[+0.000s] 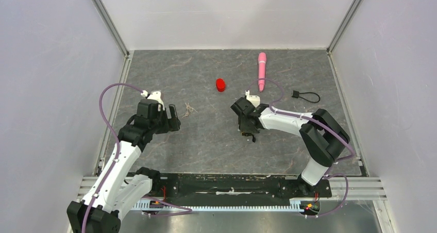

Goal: Unlock with the key

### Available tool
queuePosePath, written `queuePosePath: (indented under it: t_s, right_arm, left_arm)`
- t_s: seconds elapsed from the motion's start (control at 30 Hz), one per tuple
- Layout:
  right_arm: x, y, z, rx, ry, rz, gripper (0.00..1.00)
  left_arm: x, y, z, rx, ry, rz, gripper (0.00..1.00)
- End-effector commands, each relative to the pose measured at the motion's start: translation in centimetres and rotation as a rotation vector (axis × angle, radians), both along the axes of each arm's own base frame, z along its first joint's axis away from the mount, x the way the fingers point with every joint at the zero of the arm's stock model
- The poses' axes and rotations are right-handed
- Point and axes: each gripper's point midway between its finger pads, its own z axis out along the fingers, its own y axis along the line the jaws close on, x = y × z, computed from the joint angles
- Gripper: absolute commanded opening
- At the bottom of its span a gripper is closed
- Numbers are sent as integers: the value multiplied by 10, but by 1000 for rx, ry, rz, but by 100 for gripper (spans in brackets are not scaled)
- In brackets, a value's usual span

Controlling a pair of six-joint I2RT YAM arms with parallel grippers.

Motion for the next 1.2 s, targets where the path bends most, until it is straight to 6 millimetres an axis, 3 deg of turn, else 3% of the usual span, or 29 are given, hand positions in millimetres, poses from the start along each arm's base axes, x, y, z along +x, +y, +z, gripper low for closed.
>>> queuePosePath:
  t_s: [0.0,0.07,0.27,0.47,0.6,0.73,0.97,1.17]
  right_arm:
    - [14,7,15,24,-71,-107,32]
    - [15,6,18,29,-82,-117,48]
    - [19,7,43,70,-142,-94,82]
    - [21,-2,87,142,-294,-59,95]
    - [21,-20,112,162,-444,-19,97]
    - [19,-47,123,135,-588,-23,98]
    - [7,-82,114,143,-757,-65,98]
    - [0,-107,99,95,-826,-111,98]
  left_arm:
    - [7,-4,6,-21,-36,-5,92]
    - [7,-4,6,-21,-34,-6,92]
    - [7,-5,1,-25,-14,-1,92]
    - [7,-2,-6,-16,17,28,92]
    - [11,-3,-10,-52,71,121,92]
    - [31,-16,-14,-107,126,165,92]
    - [85,-43,-24,-96,181,197,90]
    - [126,-57,-43,-50,210,233,73]
